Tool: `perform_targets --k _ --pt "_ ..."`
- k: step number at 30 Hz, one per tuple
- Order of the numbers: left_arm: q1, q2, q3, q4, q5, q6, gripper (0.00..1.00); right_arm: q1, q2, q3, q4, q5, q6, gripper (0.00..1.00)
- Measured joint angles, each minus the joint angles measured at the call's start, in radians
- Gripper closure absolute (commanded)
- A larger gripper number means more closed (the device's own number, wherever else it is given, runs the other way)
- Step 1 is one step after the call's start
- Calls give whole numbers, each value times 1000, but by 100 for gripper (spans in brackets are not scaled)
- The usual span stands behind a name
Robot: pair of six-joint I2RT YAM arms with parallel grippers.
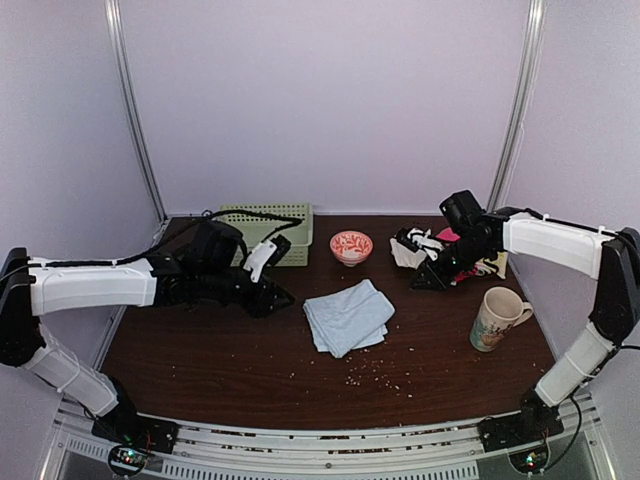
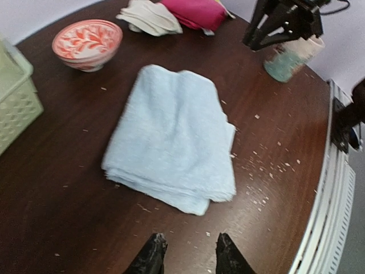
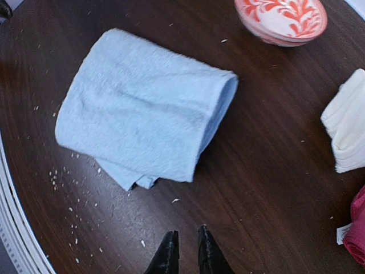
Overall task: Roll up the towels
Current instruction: Pick up the towel from the center of the board.
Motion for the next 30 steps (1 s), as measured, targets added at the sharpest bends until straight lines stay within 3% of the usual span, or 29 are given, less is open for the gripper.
perform_targets --k 3,5,7,9,14,24,28,30 --pt "-35 26 -21 5 98 18 63 71 -19 -71 -18 -11 -105 84" --pt "-47 46 -41 31 138 19 57 144 -18 -126 -13 9 -149 76" --pt "-47 58 -82 73 155 13 51 218 -17 -174 -3 46 -192 62" --pt "-44 60 -134 124 158 -1 48 273 -7 -188 10 80 -211 59" --pt "-44 62 -245 221 151 -61 47 337 72 -162 92 172 -248 59" --pt "-43 50 -305 344 89 -129 47 354 206 -98 176 282 -272 60" --pt "-43 50 -308 363 78 -136 47 354 256 -64 179 293 -270 66" --pt "-43 50 -312 366 68 -137 47 354 266 -50 177 292 -271 76"
